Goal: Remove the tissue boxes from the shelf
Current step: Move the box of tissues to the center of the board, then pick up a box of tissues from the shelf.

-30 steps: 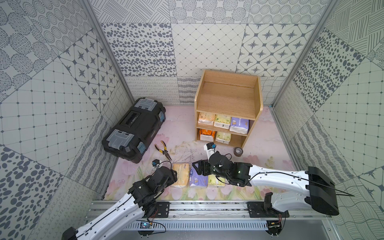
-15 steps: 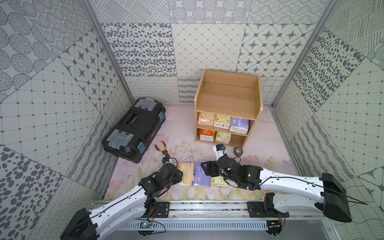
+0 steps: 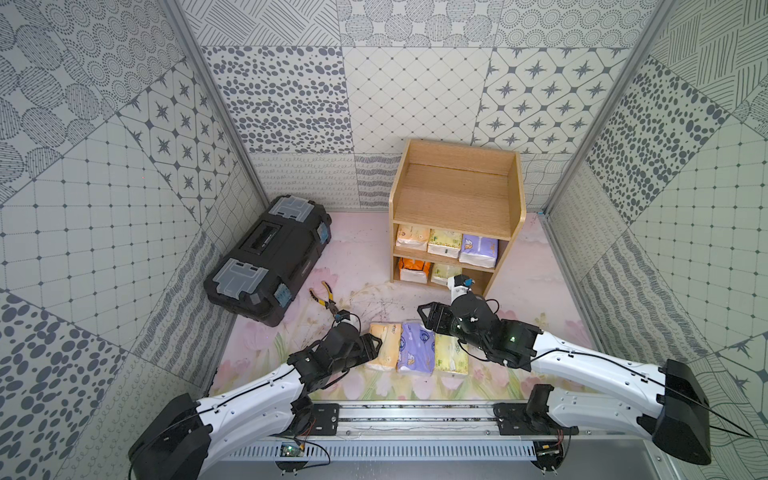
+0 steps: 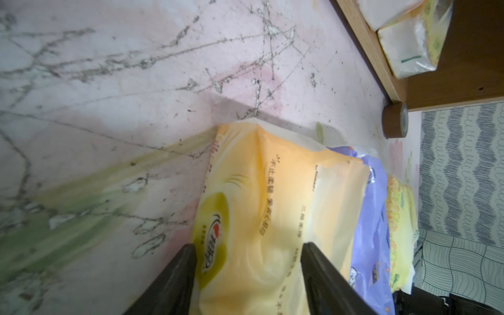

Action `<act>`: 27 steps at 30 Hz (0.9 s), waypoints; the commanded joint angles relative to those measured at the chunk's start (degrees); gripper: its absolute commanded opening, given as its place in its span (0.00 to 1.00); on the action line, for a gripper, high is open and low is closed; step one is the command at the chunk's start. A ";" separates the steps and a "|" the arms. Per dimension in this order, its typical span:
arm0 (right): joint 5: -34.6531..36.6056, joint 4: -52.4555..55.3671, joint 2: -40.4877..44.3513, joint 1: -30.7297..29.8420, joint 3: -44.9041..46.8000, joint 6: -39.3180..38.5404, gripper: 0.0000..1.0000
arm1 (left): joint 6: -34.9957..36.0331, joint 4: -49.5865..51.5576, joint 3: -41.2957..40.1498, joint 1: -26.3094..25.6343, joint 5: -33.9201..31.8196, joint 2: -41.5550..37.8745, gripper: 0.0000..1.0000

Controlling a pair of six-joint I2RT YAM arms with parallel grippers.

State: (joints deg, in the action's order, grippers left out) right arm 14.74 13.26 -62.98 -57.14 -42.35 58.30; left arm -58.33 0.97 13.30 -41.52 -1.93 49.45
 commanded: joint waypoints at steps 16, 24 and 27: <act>19.59 -7.20 8.40 5.33 3.62 13.46 0.66 | -6.23 -3.26 6.64 0.03 -14.54 -18.00 0.67; 14.19 -6.47 18.08 5.36 9.39 7.49 0.66 | -6.46 -21.94 18.00 -0.04 -9.31 3.95 0.62; 12.59 -5.35 20.85 5.37 11.05 7.35 0.66 | -7.69 -26.68 22.31 -0.14 -8.83 10.99 0.61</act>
State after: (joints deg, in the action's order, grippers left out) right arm 29.34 7.70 -44.16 -51.77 -32.67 67.48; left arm -64.12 -8.12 30.13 -41.54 -12.95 52.10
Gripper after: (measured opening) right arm 0.663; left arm 0.610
